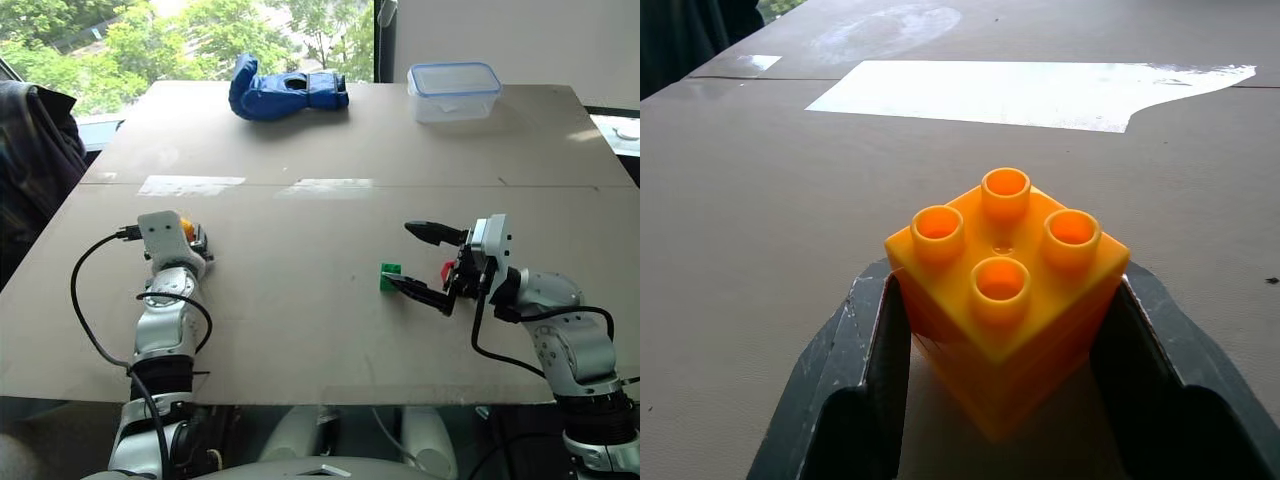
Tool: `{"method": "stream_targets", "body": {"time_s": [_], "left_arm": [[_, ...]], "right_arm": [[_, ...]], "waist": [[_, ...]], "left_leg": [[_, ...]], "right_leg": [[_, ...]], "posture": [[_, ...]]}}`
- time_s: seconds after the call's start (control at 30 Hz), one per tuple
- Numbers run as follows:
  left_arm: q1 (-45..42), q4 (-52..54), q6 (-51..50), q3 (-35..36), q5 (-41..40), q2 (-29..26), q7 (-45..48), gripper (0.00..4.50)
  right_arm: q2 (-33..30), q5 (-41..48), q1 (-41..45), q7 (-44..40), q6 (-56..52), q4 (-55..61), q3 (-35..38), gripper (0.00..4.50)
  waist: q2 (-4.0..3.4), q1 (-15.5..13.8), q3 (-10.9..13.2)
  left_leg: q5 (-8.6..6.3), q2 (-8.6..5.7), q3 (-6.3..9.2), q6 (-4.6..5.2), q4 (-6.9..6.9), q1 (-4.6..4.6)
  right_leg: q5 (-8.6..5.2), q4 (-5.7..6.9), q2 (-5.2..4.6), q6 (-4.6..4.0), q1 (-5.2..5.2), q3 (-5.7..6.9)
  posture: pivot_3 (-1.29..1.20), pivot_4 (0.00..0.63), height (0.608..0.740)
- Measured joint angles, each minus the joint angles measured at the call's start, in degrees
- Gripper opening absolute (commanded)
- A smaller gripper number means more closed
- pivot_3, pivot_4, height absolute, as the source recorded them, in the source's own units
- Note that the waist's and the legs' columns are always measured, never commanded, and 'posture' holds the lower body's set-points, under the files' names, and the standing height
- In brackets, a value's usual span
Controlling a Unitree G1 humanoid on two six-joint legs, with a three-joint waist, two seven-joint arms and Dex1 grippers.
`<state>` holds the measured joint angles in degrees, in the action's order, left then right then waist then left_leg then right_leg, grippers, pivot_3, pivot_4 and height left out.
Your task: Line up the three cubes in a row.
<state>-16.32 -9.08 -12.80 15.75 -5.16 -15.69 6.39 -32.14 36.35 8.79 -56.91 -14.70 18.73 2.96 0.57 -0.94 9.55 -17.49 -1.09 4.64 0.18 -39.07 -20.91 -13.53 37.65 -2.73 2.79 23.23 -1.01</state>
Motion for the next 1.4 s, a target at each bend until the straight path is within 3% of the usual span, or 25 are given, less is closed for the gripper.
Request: {"method": "stream_targets", "body": {"time_s": [0.23, 0.4, 0.63, 0.9, 1.1, 1.4], "left_arm": [[3.4, 3.5, 2.3, -11.4, -7.6, -8.7, 30.7, 1.93], [1.1, 2.8, 4.9, -18.4, -6.7, -9.7, 39.4, 1.93], [1.8, 7.3, 1.8, -22.1, -3.5, -4.1, 32.9, 1.93], [15.1, 27.4, -8.5, -25.8, -0.5, -2.7, 24.1, 1.93], [16.6, 31.2, -13.2, -27.5, 1.7, 0.6, 17.7, 1.93], [17.7, 33.2, -15.1, -27.9, 0.7, 0.9, 17.4, 1.93]], "right_arm": [[-0.9, -0.4, -1.1, -0.1, 0.9, -0.2, 1.6, 4.5], [-0.8, -0.8, -2.6, 0.2, 1.5, -0.5, 2.6, 4.5], [-0.8, -1.2, -6.1, 2.3, 2.1, 1.1, 4.3, 4.5], [-1.0, -1.5, -7.9, 2.2, 2.9, 1.4, 5.9, 4.5], [-1.4, -1.1, -7.9, 1.4, 2.5, 1.3, 5.9, 4.5], [-2.6, -0.4, -7.9, 0.8, 2.1, 1.3, 5.9, 4.5]], "waist": [[-0.03, 0.4, 0.0], [-0.03, 0.3, 0.0], [-0.03, 0.6, 0.0], [-0.07, 1.3, 0.0], [-0.07, 1.3, 0.0], [-0.07, 1.3, 0.0]], "left_leg": [[-0.01, 0.0, 0.02, 0.02, 0.05, -0.02], [-0.13, 0.0, 0.0, 0.25, 0.06, -0.01], [-0.15, 0.02, -0.02, 0.27, 0.07, 0.01], [-0.16, 0.1, -0.09, 0.29, 0.21, 0.13], [-0.15, 0.08, -0.11, 0.29, 0.21, 0.13], [-0.16, 0.08, -0.13, 0.29, 0.21, 0.13]], "right_leg": [[-0.01, -0.04, 0.04, -0.02, 0.02, -0.01], [-0.01, -0.04, 0.05, -0.01, 0.01, -0.01], [-0.03, -0.05, 0.05, 0.03, 0.02, -0.11], [-0.03, -0.05, 0.07, 0.04, 0.0, -0.16], [-0.03, -0.03, 0.09, 0.04, -0.01, -0.15], [-0.04, -0.04, 0.08, 0.03, -0.01, -0.16]], "posture": [[0.0, 0.15, 0.74], [0.0, 0.15, 0.74], [0.0, 0.15, 0.74], [0.0, 0.15, 0.74], [0.0, 0.15, 0.74], [0.0, 0.15, 0.74]]}}
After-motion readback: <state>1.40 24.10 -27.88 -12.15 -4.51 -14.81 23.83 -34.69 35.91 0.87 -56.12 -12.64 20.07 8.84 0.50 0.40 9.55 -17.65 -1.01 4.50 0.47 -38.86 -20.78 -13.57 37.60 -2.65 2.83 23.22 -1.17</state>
